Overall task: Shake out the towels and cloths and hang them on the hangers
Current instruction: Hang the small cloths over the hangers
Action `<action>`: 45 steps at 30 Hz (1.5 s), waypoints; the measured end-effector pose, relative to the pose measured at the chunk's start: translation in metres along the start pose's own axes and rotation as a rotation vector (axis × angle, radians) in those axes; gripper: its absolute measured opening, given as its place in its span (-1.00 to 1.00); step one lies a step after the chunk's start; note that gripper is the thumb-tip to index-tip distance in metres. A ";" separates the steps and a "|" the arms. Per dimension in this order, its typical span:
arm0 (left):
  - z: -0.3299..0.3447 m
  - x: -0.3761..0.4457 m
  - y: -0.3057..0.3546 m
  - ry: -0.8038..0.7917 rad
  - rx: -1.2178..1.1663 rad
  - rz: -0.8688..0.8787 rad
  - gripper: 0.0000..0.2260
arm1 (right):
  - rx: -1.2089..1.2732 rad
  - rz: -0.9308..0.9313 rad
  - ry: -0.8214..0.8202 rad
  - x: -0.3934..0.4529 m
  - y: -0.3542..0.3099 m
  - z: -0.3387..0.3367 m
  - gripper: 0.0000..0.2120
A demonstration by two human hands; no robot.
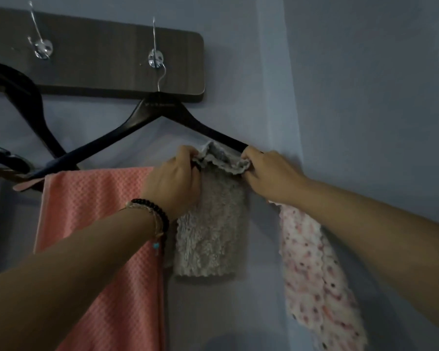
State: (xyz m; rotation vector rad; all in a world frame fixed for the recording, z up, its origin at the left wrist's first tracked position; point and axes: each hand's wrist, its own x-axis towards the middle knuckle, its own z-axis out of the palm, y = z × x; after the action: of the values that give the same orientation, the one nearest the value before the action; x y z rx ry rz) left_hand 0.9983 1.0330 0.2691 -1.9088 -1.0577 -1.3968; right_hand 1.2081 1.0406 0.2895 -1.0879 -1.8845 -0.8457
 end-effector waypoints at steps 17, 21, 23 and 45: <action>-0.019 0.024 -0.018 -0.239 0.045 0.020 -0.69 | 0.255 -0.019 -0.008 0.027 -0.013 0.008 -0.74; -0.037 0.027 -0.024 -0.351 0.087 0.036 -0.75 | 0.262 -0.028 -0.134 0.031 -0.029 -0.002 -0.70; -0.045 0.030 -0.027 -0.389 0.117 0.056 -0.79 | 0.207 -0.069 -0.185 0.030 -0.038 -0.008 -0.70; 0.023 -0.095 -0.015 0.312 -1.037 -0.554 -0.79 | 0.177 0.037 -0.165 -0.001 -0.069 -0.043 -0.57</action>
State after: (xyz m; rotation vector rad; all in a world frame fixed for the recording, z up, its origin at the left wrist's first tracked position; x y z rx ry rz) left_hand 0.9828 1.0328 0.1712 -1.9382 -0.7751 -2.8630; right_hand 1.1588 0.9761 0.2975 -1.1065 -2.0264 -0.5700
